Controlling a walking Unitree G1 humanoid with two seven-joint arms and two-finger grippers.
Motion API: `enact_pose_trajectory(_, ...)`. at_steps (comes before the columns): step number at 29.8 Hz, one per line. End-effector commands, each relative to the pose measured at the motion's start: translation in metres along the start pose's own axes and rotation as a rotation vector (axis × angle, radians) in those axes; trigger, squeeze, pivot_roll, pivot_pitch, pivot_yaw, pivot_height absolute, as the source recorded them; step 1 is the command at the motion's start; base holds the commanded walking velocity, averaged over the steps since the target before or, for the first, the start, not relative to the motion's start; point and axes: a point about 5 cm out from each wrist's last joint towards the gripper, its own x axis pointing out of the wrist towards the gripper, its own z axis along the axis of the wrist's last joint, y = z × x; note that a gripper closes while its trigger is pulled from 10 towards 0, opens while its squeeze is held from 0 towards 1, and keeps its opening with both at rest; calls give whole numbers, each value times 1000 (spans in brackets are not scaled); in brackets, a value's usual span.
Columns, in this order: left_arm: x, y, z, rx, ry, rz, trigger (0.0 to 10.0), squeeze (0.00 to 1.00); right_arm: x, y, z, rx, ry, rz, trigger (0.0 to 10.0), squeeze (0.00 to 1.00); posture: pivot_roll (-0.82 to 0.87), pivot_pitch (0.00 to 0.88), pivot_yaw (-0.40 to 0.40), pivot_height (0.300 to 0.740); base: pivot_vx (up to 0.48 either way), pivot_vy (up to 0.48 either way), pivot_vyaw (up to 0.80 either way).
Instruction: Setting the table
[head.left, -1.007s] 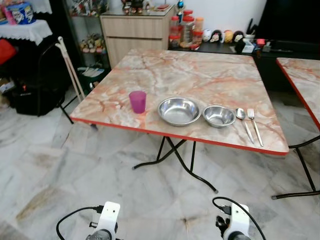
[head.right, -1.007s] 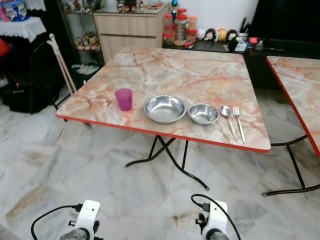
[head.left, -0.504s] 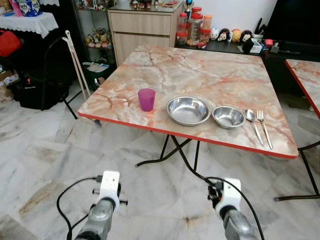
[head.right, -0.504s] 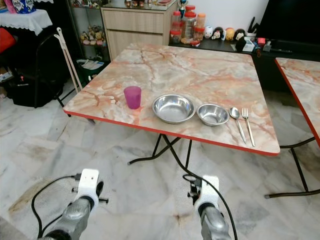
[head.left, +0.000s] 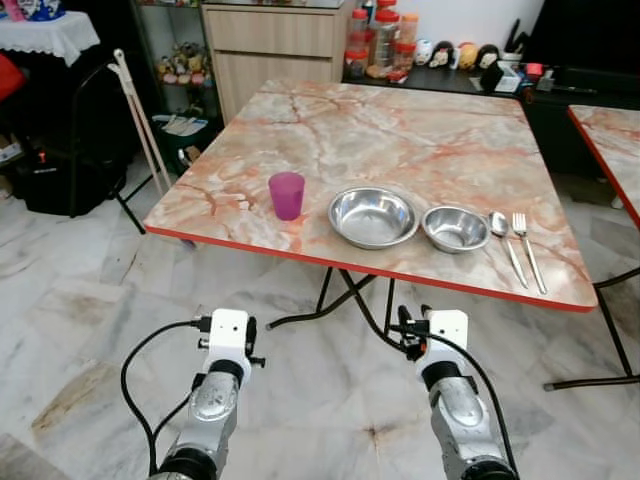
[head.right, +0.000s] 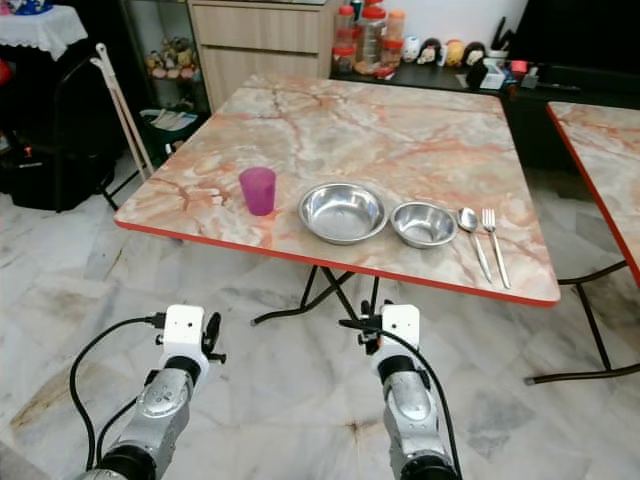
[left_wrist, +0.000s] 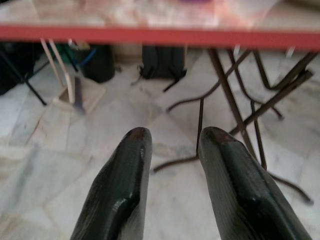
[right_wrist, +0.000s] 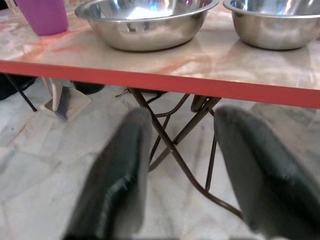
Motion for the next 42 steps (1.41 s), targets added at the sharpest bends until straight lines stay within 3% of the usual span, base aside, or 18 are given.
enact_pose_trajectory(1, 5, 0, 12, -16, -51, 23, 10000, 1000, 4, 5, 10, -2, -53, 18, 10000, 1000, 24, 0, -38, 740, 0, 0, 0)
enact_pose_trajectory(5, 11, -1, 26, -35, -105, 37, 10000, 1000, 7, 9, 17, -48, -79, 38, 10000, 1000, 25, 0, -47, 740, 0, 0, 0)
enact_pose_trajectory(11, 21, -4, 40, -60, -122, 31, 10000, 1000, 9, 12, 18, -35, -78, 45, 10000, 1000, 29, 0, -50, 740, 0, 0, 0)
enact_pose_trajectory(13, 26, -7, 49, -64, -143, 24, 10000, 1000, 9, 18, 23, -101, -112, 101, 10000, 1000, 28, 0, -50, 740, 0, 0, 0)
enact_pose_trajectory(20, 29, -13, 57, -67, -162, -21, 10000, 1000, 16, -1, 29, 88, -96, -85, 10000, 996, 23, 0, -40, 740, 0, 0, 0)
enact_pose_trajectory(21, 29, -15, 56, -61, -157, -31, 10000, 882, 19, -5, 34, 88, -110, -110, 10000, 173, 21, 0, -37, 740, 0, 0, 0)
enact_pose_trajectory(22, 29, -16, 54, -51, -149, -41, 10000, 0, 21, -7, 39, 61, -129, -110, 10000, 0, 17, 0, -34, 740, 0, 0, 0)
enact_pose_trajectory(26, 29, -18, 53, -50, -144, -52, 10000, 0, 24, -7, 46, -15, -159, -88, 10000, 0, 17, 0, -32, 740, 0, 0, 0)
enact_pose_trajectory(33, 33, -25, 65, -98, -181, -83, 10000, 0, 27, -4, 52, -4, -174, -70, 10000, 0, 16, 0, -37, 740, 0, 0, -125)
enact_pose_trajectory(42, 37, -31, 71, -112, -190, -104, 10000, 0, 25, 2, 46, 6, -155, -62, 10000, 0, 12, 0, -37, 740, 0, 0, -731)
